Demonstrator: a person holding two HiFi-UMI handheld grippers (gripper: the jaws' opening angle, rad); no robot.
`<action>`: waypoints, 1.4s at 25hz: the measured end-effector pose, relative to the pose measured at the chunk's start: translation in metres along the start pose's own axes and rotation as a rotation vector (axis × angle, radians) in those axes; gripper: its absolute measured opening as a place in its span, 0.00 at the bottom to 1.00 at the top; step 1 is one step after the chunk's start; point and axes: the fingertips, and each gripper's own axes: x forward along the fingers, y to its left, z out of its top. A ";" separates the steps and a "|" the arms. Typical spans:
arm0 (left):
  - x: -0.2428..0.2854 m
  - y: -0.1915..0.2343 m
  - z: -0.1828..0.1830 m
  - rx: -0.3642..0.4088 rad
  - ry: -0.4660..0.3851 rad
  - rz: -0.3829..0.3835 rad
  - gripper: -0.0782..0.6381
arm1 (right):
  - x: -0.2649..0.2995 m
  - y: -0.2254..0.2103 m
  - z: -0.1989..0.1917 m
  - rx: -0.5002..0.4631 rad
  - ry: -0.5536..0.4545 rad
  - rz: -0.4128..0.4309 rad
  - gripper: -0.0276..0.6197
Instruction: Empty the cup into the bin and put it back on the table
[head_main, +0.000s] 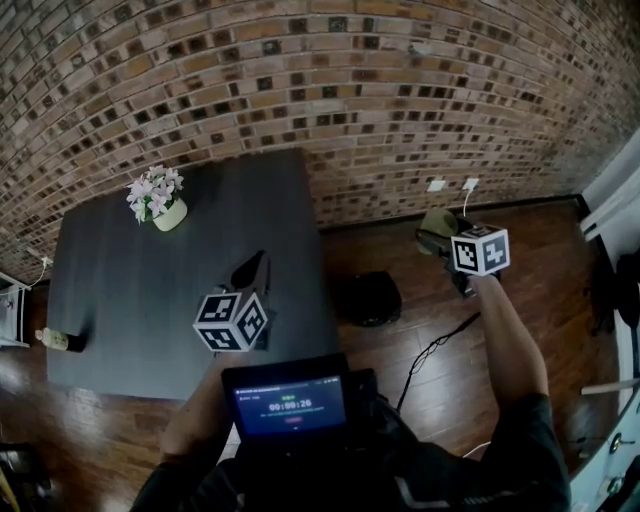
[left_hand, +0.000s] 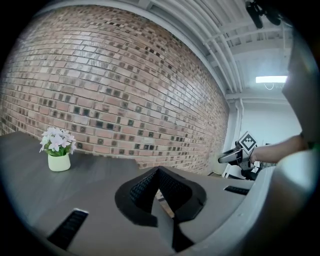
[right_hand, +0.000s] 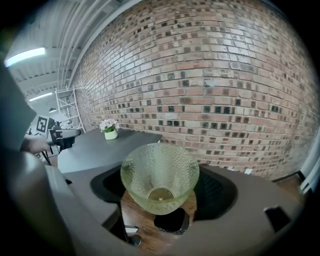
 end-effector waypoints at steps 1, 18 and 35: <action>-0.001 0.001 0.000 -0.002 -0.002 0.003 0.11 | 0.001 0.002 0.000 0.000 -0.002 0.007 0.65; -0.045 0.040 0.013 -0.016 -0.045 0.111 0.11 | 0.017 0.123 0.063 -0.214 -0.069 0.235 0.65; -0.131 0.090 0.004 -0.031 -0.074 0.291 0.11 | 0.048 0.285 0.054 -0.359 -0.026 0.549 0.65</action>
